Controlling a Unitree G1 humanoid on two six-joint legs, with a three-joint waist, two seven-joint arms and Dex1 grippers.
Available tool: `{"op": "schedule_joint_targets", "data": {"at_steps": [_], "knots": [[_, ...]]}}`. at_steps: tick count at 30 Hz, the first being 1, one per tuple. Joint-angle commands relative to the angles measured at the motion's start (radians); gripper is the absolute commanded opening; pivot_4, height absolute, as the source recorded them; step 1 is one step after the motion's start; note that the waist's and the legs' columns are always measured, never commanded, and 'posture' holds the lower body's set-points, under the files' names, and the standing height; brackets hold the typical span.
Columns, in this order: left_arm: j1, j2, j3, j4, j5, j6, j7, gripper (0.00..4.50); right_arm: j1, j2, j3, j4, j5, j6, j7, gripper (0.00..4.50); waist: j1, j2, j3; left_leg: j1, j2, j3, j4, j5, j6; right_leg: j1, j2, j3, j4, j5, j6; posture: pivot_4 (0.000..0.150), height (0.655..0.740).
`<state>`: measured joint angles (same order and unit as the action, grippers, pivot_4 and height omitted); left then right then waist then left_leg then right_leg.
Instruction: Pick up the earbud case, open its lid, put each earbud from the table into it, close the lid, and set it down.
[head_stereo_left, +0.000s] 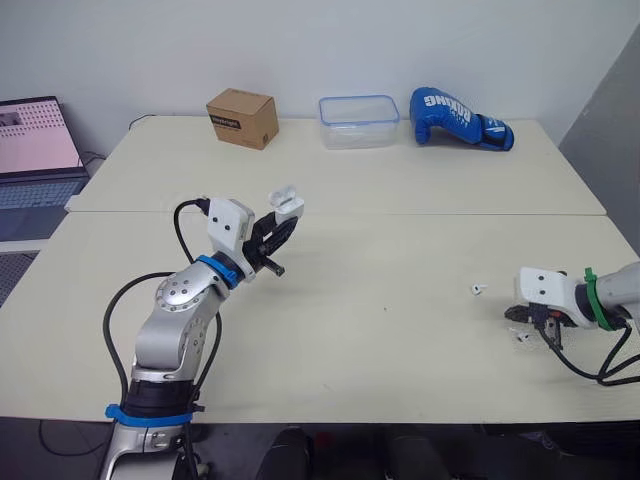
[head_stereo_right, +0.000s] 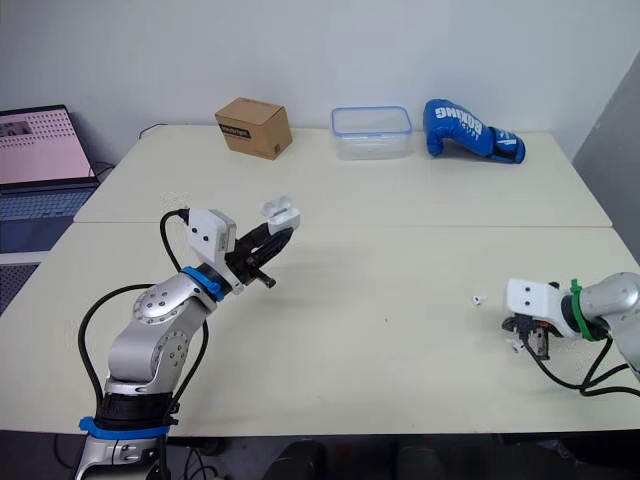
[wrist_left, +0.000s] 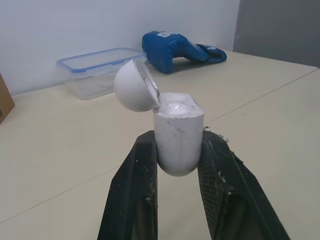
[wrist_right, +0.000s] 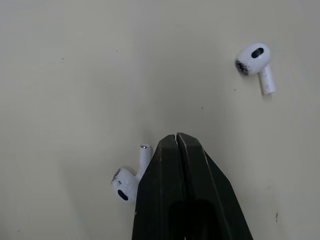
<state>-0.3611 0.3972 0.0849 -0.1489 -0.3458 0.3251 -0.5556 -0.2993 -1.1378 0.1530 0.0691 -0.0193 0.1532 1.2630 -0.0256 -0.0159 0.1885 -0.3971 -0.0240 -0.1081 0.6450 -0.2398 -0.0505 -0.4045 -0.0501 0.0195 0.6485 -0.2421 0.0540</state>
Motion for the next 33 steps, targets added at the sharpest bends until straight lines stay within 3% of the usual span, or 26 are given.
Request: {"op": "schedule_joint_targets", "data": {"at_steps": [1, 14, 25, 33], "knots": [[-0.012, 0.005, 0.01, -0.032, 0.003, -0.024, 0.003, 0.72, 0.013, -0.02, -0.013, -0.04, 0.002, -0.015, 0.025, 0.02, 0.0, 0.0, 0.0, 0.0, 0.0, 0.0, 0.0, 0.0, 0.0, 0.0, 0.0, 0.0, 0.0, 0.0, 0.0, 0.15, 0.74], [-0.009, 0.0, 0.006, -0.033, 0.006, -0.03, -0.001, 0.72, 0.07, -0.036, -0.044, -0.118, 0.031, 0.021, 0.066, 0.02, 0.0, 0.0, 0.0, 0.0, 0.0, 0.0, 0.0, 0.0, 0.0, 0.0, 0.0, 0.0, 0.0, 0.0, 0.0, 0.15, 0.74], [-0.009, -0.002, 0.005, -0.031, 0.011, -0.03, 0.0, 0.72, -0.087, -0.005, -0.063, 0.037, 0.019, -0.058, 0.011, 0.02, 0.0, 0.0, 0.0, 0.0, 0.0, 0.0, 0.0, 0.0, 0.0, 0.0, 0.0, 0.0, 0.001, 0.0, 0.0, 0.15, 0.74], [-0.007, -0.005, 0.005, -0.033, 0.012, -0.031, 0.0, 0.72, -0.058, 0.002, -0.064, -0.133, 0.163, 0.038, 0.136, 0.02, 0.0, 0.0, 0.0, 0.0, 0.0, 0.0, 0.0, 0.0, 0.0, 0.0, 0.0, 0.0, 0.001, 0.0, 0.0, 0.15, 0.74]]}}
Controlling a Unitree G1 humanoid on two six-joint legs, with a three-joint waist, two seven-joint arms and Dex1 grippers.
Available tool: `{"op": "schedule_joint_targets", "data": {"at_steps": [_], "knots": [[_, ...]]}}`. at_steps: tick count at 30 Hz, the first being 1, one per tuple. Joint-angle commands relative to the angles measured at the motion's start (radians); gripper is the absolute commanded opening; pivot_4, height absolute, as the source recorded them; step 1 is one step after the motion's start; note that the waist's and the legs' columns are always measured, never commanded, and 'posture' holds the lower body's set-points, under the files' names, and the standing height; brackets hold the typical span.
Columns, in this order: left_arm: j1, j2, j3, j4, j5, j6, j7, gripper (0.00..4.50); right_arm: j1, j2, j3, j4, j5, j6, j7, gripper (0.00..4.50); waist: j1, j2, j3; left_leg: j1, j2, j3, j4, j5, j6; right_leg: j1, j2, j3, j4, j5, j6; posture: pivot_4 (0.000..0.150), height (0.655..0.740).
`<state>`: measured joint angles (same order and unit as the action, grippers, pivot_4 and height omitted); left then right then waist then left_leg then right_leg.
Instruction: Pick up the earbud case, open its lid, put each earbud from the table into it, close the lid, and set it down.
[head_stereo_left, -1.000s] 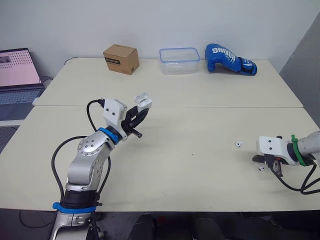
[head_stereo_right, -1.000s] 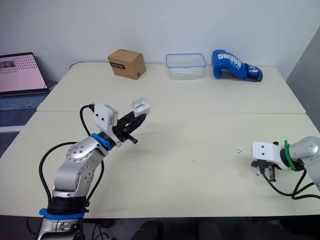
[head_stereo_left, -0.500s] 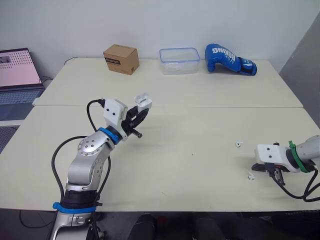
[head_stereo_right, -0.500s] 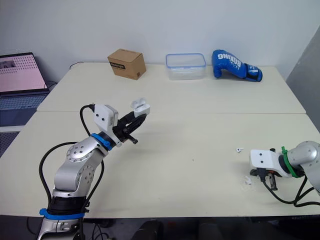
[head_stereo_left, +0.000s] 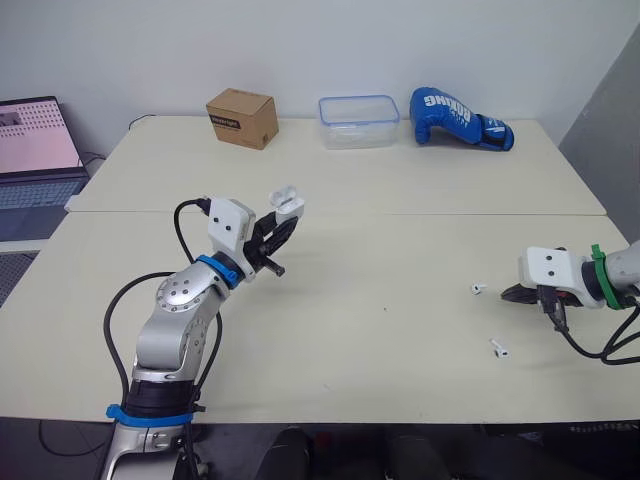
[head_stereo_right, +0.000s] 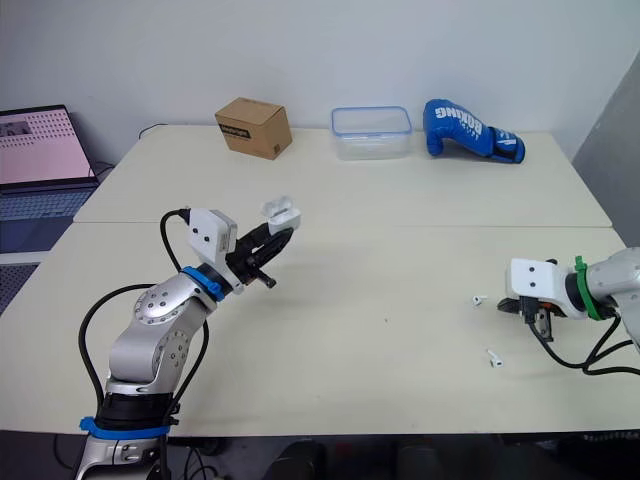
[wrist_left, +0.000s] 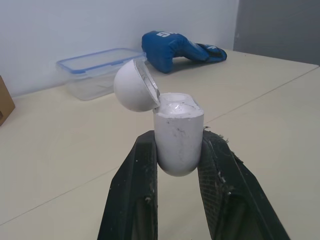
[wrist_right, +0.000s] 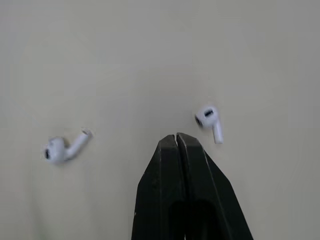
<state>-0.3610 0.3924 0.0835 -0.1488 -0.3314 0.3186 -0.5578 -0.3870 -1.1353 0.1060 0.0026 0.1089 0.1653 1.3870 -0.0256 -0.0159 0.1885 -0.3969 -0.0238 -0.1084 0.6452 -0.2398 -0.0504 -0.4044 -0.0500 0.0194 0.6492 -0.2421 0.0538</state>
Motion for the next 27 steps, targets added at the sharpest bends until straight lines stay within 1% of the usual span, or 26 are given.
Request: {"op": "schedule_joint_targets", "data": {"at_steps": [1, 6, 12, 27], "knots": [[-0.005, -0.001, 0.006, -0.037, -0.003, -0.023, 0.004, 0.72, 0.048, 0.004, -0.012, -0.083, 0.032, 0.025, 0.007, 0.02, 0.001, 0.0, 0.0, 0.0, 0.0, 0.0, 0.0, 0.0, 0.0, 0.0, 0.0, 0.0, 0.0, 0.0, 0.0, 0.15, 0.74], [0.01, 0.001, 0.008, -0.055, -0.006, -0.016, 0.006, 0.72, 0.099, 0.011, 0.022, -0.104, -0.039, -0.078, -0.014, 0.02, 0.001, 0.0, 0.0, 0.0, -0.001, 0.0, 0.0, 0.0, 0.0, 0.0, 0.0, 0.0, 0.0, 0.0, 0.0, 0.15, 0.74], [-0.002, 0.002, 0.006, -0.047, -0.005, -0.016, 0.003, 0.72, 0.057, 0.021, 0.077, -0.075, -0.107, -0.203, -0.007, 0.02, -0.001, 0.0, 0.0, 0.001, 0.0, 0.001, 0.0, 0.0, 0.0, 0.0, 0.0, 0.0, 0.001, 0.0, 0.0, 0.15, 0.74], [0.004, 0.004, 0.008, -0.057, -0.004, -0.013, 0.007, 0.72, 0.035, 0.011, 0.138, 0.002, -0.195, -0.367, 0.017, 0.02, -0.001, 0.0, 0.0, 0.001, 0.0, 0.001, 0.0, 0.0, 0.0, 0.0, 0.0, 0.0, 0.001, 0.0, 0.0, 0.15, 0.74]]}}
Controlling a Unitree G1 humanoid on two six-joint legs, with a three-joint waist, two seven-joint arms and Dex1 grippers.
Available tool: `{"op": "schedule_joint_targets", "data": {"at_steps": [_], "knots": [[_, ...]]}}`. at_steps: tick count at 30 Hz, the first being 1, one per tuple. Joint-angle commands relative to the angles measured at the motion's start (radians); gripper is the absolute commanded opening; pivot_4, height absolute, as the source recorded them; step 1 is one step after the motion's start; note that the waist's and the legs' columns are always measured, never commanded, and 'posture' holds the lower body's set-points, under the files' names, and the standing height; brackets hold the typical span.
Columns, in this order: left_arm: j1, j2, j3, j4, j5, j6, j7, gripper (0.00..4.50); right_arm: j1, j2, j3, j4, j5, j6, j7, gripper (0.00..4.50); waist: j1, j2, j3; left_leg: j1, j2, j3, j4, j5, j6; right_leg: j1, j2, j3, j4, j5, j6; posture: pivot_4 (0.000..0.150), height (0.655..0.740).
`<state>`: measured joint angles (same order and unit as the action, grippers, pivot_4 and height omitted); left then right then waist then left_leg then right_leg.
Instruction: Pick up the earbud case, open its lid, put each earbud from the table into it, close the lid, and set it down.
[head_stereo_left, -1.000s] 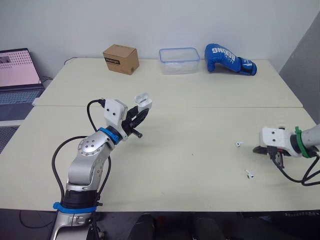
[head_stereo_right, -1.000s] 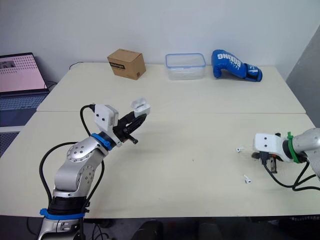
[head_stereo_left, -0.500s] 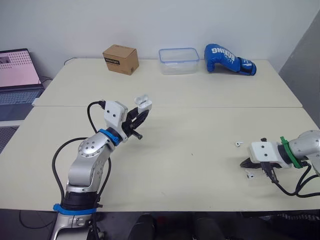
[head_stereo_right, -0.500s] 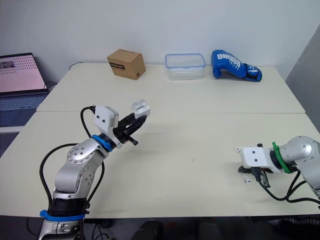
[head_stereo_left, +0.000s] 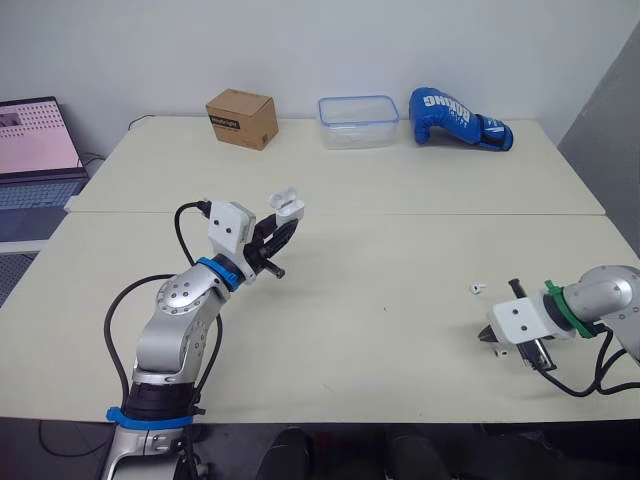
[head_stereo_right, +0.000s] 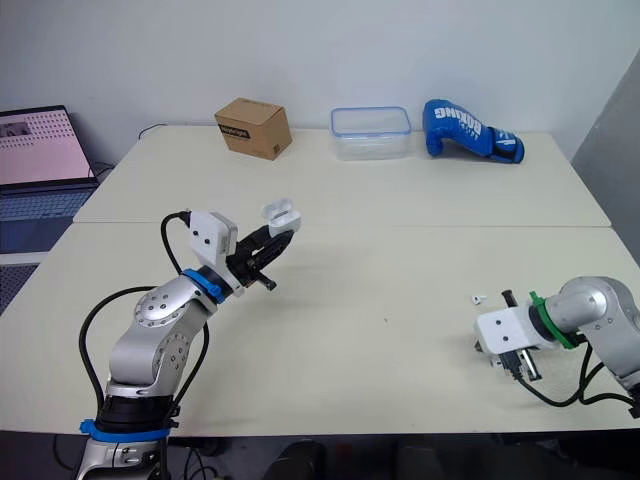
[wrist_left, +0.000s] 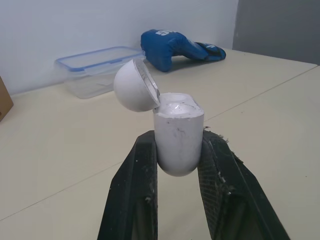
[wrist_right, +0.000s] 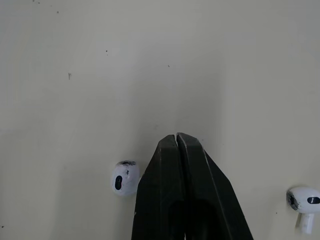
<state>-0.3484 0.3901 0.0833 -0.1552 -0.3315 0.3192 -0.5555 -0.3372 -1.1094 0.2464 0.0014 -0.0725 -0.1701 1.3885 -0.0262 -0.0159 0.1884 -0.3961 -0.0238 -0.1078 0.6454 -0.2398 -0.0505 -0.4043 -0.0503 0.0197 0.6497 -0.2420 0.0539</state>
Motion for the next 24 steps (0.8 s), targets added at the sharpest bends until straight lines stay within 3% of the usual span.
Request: {"op": "schedule_joint_targets", "data": {"at_steps": [1, 14, 24], "knots": [[-0.007, 0.007, 0.009, -0.051, -0.004, -0.013, 0.004, 0.72, -0.014, -0.016, -0.002, 0.01, -0.018, -0.037, 0.016, 0.02, 0.0, 0.0, 0.0, 0.0, 0.0, 0.0, 0.0, 0.0, 0.0, 0.0, 0.0, 0.0, 0.0, 0.0, 0.0, 0.15, 0.74], [-0.004, 0.006, 0.01, -0.05, -0.003, -0.016, 0.008, 0.72, -0.02, -0.03, -0.007, 0.12, -0.065, -0.089, -0.022, 0.02, 0.0, 0.0, 0.0, 0.001, 0.0, 0.0, 0.0, 0.0, 0.0, 0.001, 0.0, 0.0, 0.0, 0.0, 0.0, 0.15, 0.74], [-0.005, 0.01, 0.013, -0.045, -0.005, -0.016, 0.003, 0.72, 0.033, -0.075, -0.031, 0.069, -0.026, -0.048, 0.004, 0.02, 0.001, 0.0, 0.0, 0.001, -0.001, 0.0, 0.0, 0.0, 0.0, 0.001, -0.001, 0.0, 0.0, 0.0, 0.0, 0.15, 0.74]]}}
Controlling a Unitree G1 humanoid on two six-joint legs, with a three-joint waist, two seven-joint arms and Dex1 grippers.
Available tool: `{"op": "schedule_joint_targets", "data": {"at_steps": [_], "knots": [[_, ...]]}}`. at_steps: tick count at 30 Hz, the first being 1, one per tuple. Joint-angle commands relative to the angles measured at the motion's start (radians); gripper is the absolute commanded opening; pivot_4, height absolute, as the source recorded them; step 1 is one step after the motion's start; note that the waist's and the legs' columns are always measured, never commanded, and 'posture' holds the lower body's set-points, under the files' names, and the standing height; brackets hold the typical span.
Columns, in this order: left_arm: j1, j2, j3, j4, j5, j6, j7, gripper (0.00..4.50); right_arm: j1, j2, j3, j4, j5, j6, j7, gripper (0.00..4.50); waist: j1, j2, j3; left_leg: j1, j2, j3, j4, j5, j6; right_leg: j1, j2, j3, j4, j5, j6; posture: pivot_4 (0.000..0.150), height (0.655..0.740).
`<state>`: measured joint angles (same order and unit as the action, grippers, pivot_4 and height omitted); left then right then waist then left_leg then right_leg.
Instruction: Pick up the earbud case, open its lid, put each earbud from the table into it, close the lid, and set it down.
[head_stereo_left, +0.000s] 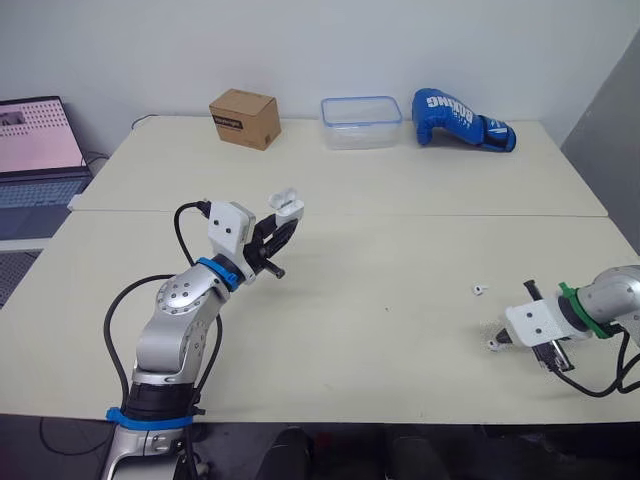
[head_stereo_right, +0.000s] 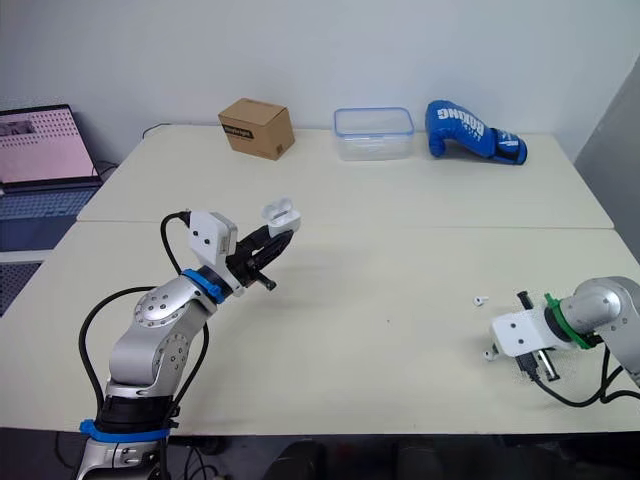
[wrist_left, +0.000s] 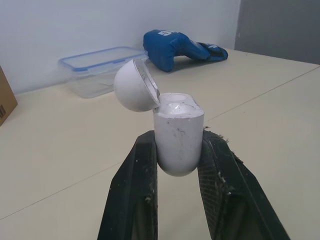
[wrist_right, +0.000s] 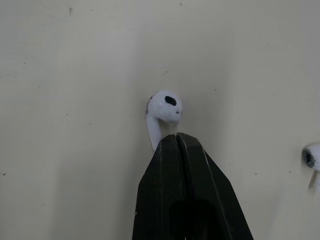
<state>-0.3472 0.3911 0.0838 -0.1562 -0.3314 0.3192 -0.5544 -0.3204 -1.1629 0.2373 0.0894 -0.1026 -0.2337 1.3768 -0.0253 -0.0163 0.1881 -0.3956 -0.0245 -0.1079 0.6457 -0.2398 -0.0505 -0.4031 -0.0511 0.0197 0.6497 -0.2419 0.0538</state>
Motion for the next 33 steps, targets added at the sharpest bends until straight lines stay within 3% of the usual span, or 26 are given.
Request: {"op": "schedule_joint_targets", "data": {"at_steps": [1, 19, 27, 29, 33], "knots": [[-0.006, 0.01, 0.013, -0.045, -0.005, -0.015, 0.001, 0.72, 0.018, -0.023, -0.023, -0.023, 0.006, 0.02, 0.014, 0.02, 0.0, 0.0, 0.0, 0.0, 0.0, 0.0, 0.0, 0.0, 0.0, 0.0, 0.0, 0.0, 0.0, 0.0, 0.0, 0.15, 0.74], [-0.01, 0.008, 0.009, -0.038, -0.001, -0.018, 0.001, 0.72, 0.075, -0.063, -0.056, -0.093, 0.054, 0.109, 0.046, 0.02, 0.0, 0.0, 0.0, 0.0, 0.0, 0.0, 0.0, 0.0, 0.0, 0.0, 0.0, 0.0, 0.0, 0.0, 0.0, 0.15, 0.74], [-0.006, 0.009, 0.011, -0.04, -0.001, -0.019, 0.002, 0.72, -0.022, -0.098, -0.081, -0.018, 0.054, 0.132, 0.069, 0.02, -0.001, 0.0, 0.0, 0.0, 0.0, 0.001, 0.0, 0.0, 0.0, 0.0, 0.0, 0.0, 0.0, 0.0, 0.0, 0.15, 0.74], [-0.008, 0.008, 0.01, -0.037, 0.0, -0.021, 0.002, 0.72, -0.037, -0.086, -0.11, -0.037, 0.119, 0.236, 0.085, 0.02, -0.001, 0.0, 0.0, 0.001, 0.001, 0.001, 0.0, 0.0, 0.0, 0.0, 0.0, 0.0, 0.0, 0.0, 0.0, 0.15, 0.74], [0.001, 0.007, 0.011, -0.046, -0.001, -0.02, 0.004, 0.72, 0.022, -0.117, -0.182, -0.161, 0.24, 0.466, 0.119, 0.93, 0.002, 0.0, 0.0, 0.0, 0.0, 0.0, 0.0, 0.0, 0.0, 0.0, 0.0, 0.0, 0.0, 0.0, 0.0, 0.15, 0.74]]}}
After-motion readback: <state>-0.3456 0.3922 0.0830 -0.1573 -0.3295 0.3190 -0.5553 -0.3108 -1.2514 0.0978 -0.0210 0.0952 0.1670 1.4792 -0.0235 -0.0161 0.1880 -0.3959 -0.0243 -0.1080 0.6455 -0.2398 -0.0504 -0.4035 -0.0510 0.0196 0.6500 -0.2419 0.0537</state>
